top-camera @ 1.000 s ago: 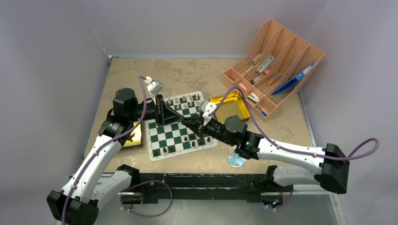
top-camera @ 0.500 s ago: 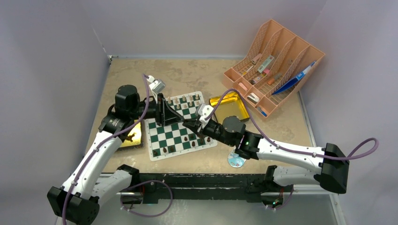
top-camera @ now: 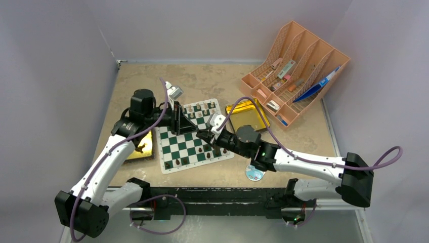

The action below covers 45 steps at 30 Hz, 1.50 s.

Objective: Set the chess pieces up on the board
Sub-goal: Place the chess piece on the chessboard.

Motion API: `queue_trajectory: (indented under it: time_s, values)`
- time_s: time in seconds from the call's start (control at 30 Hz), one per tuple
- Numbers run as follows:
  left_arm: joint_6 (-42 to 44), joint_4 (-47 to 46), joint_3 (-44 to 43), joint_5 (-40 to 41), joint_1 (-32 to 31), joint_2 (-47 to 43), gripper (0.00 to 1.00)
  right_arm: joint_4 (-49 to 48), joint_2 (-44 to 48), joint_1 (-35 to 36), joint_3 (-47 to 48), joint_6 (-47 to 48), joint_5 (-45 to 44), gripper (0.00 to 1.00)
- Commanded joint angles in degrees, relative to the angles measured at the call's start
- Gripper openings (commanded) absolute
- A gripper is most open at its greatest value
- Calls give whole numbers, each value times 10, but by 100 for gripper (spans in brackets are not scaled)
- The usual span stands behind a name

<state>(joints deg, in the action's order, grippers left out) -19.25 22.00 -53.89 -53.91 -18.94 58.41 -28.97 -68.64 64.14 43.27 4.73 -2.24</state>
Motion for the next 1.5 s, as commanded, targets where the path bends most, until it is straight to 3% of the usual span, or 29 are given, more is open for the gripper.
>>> queue_trajectory:
  time_s: [0.0,0.1,0.2,0.33,0.47,0.63,0.77,0.93,1.1,1.47]
  values:
    - [31,7,-26,-8,-2,-3,19,-22,0,-1,16,3,-6,0]
    - [33,8,-26,-7,-2,-4,0,-18,-3,-1,17,1,-8,0]
    - [35,10,-24,3,-2,-6,0,-17,0,-1,16,-7,-24,5]
    - [44,11,-22,38,-2,-12,0,3,4,-1,20,-41,-45,39]
    - [56,29,-25,128,-3,-5,0,40,31,-1,19,-91,-58,71]
    - [63,63,-32,249,-18,17,0,62,101,-1,-12,-134,-79,97]
    - [41,60,-26,359,-62,24,0,100,171,-1,-30,-159,-99,99]
    - [-15,15,24,474,-119,26,0,78,255,-1,-69,-171,-152,99]
    - [-77,20,75,598,-162,6,0,88,294,-1,-73,-181,-171,99]
    - [-187,-8,170,675,-220,13,0,93,305,-1,-77,-182,-188,99]
